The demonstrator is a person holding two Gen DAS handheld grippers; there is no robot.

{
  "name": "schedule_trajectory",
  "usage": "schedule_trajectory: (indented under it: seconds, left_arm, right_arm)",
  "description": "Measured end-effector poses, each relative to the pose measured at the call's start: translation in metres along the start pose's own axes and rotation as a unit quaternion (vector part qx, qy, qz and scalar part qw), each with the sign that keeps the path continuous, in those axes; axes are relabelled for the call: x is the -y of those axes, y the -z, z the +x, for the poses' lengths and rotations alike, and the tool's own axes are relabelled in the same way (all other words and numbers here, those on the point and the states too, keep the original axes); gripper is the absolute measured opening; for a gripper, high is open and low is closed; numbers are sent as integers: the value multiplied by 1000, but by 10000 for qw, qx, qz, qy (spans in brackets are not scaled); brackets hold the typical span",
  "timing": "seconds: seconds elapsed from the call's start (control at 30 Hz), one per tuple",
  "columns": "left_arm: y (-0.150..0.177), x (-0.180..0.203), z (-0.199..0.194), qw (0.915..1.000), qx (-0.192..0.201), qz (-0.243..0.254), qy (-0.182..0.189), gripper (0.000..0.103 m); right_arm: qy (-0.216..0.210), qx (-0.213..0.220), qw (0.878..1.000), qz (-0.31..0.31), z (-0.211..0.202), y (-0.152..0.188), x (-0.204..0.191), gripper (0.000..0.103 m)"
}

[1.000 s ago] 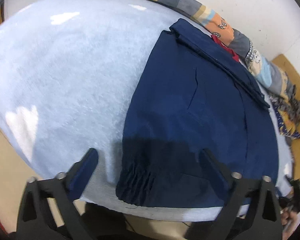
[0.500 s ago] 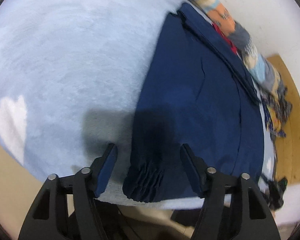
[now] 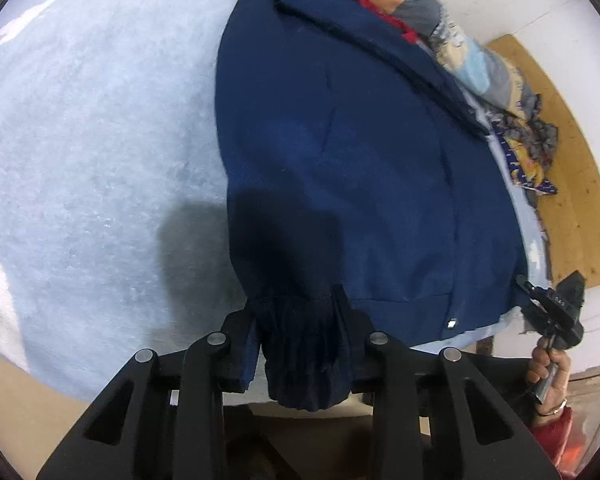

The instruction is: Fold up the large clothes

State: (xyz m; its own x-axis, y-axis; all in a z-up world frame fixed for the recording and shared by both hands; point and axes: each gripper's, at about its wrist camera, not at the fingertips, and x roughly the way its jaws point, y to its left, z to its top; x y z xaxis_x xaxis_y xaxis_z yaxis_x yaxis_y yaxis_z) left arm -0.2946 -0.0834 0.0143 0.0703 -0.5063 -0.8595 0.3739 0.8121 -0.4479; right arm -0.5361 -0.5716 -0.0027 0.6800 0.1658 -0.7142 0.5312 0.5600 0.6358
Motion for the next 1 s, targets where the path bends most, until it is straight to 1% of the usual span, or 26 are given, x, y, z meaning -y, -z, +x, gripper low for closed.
schedule_trajectory:
  seconds: [0.03,0.07,0.1,0.13,0.17,0.2,0.23,0.27,0.3,0.33,0.37,0.43,0.47,0.5,0.57,0.63,0.73,0.8,0.9,0.93,1.0]
  left_arm:
    - [-1,-2,2,10000,-36,-9,-61,34]
    - [-1,-4,2,9999,-51,-27,-85,34]
    - [-1,-3,4,10000,-51,-14,-79,39]
    - [-1,-1,4,10000,-73,23,-3,52]
    - [-2,0,7,9999,-89,34,71,60]
    - [-1,3,8,9998,-81,66,175,71]
    - [-1,10,8,9997,-42,161,151,72]
    - [0,17,8,9992,-15,400,14,70]
    - [1,19,10,9985,-13,542,-120,58]
    - [3,20,11,9971,43,645,-400,42]
    - [2,21,13,9969,64,620,-488,38]
    - [1,11,10,9985,89,408,-368,37]
    - [1,9,11,9986,93,385,-356,37]
    - [2,7,11,9984,106,398,-382,37]
    - [5,9,11,9981,141,439,-399,46]
    - [8,15,12,9973,186,547,-454,57]
    - [14,27,17,9956,307,645,-599,67]
    - [17,32,19,9943,382,678,-731,69]
    - [22,37,22,9914,483,760,-952,75]
    - [23,39,24,9900,482,816,-1048,76]
    - [24,42,26,9891,451,880,-1095,81]
  right_arm:
    - [245,0,9997,-35,2,0,3,25]
    - [427,-71,9990,53,8,1,8,25]
    - [427,-121,9989,138,11,1,12,25]
    - [369,-153,9990,214,12,1,15,26]
    - [331,-147,9991,233,12,1,16,26]
    - [289,-154,9992,245,12,0,18,26]
    - [115,-185,9993,305,12,2,20,26]
    - [-95,-188,9993,322,9,3,20,23]
    - [-159,-150,9997,145,7,3,14,21]
    - [-19,-115,9999,-42,6,3,7,20]
    - [130,-125,9998,-118,7,1,6,20]
    - [316,-201,9993,-21,14,0,13,20]
    - [320,-216,9992,67,18,0,18,20]
    - [321,-209,9992,65,19,-1,18,20]
    - [380,-164,9991,24,19,0,18,20]
    - [325,-55,9994,127,20,2,20,20]
    - [327,36,9994,93,20,4,19,21]
    - [387,113,9992,25,20,6,15,21]
    - [413,181,9989,136,21,7,14,22]
    - [365,175,9989,245,21,6,17,22]
    - [139,117,9979,614,22,2,24,23]
